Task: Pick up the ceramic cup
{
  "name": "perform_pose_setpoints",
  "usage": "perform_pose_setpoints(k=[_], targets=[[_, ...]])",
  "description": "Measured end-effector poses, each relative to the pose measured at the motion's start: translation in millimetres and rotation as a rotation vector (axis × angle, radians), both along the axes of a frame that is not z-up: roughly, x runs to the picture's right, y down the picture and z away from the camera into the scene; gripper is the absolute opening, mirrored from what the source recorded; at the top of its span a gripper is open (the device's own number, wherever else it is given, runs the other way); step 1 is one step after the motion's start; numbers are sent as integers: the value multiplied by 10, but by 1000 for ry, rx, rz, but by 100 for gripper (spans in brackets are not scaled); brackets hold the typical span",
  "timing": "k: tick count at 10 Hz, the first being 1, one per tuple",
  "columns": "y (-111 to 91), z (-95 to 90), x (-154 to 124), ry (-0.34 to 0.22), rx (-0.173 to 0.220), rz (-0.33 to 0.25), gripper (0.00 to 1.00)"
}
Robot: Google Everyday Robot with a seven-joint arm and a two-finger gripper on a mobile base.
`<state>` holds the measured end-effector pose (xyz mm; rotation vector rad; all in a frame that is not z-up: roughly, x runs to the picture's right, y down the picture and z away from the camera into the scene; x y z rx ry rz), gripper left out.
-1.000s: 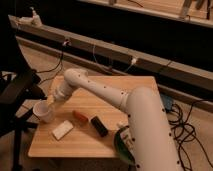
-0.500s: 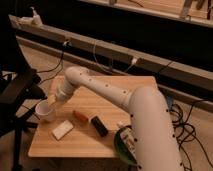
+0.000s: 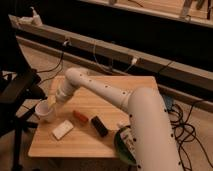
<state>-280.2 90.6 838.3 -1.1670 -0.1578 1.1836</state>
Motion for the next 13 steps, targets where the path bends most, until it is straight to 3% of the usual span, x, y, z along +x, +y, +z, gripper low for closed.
perform_pose_setpoints(k=[1,2,4,6,9,13], targets=[[-44,-59,-18,-1,-4,4,42],[-58,-135,-81,-1,1,-2,32],[-50,-94,-46,18,14,-5,11],[-27,-61,-68,29,16,-17,0],[-3,-55,-71,45,26,-33,0],[-289,-363,-40,31,109,-9,0]])
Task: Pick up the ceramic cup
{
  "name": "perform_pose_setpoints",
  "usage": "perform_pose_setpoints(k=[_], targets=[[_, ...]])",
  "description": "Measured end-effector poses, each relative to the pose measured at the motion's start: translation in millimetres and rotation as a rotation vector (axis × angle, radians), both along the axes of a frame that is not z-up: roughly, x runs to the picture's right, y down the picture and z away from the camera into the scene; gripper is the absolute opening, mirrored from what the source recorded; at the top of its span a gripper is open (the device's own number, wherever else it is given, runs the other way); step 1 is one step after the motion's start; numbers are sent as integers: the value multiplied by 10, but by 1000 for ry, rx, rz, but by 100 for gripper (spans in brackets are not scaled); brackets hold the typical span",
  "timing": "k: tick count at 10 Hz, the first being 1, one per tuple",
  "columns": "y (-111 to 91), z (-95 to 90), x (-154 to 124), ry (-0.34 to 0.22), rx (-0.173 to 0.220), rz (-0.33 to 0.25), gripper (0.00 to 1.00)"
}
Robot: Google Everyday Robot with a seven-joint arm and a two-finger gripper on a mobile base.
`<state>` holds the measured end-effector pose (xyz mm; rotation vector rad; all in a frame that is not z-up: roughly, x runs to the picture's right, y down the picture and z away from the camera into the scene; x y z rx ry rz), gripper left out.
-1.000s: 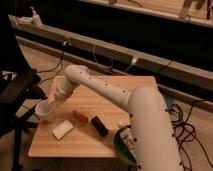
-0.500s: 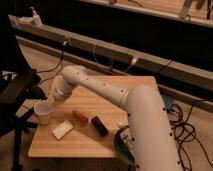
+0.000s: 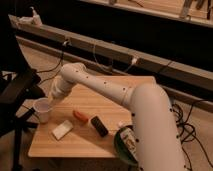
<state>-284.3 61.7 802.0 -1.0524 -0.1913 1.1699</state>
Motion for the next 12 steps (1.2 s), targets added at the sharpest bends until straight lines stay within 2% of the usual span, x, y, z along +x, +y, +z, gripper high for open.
perform_pose_setpoints(k=[2,5,6,8,10,12], targets=[[-131,-98,47,-7,38,17,0],[-372,-240,271,2,106,69,1],[-423,-273,347,4,111,83,5],[-367,-282,314,-2,91,62,23],[-302,-237,142,-4,91,58,27],[-342,-245,148,-1,96,66,27]])
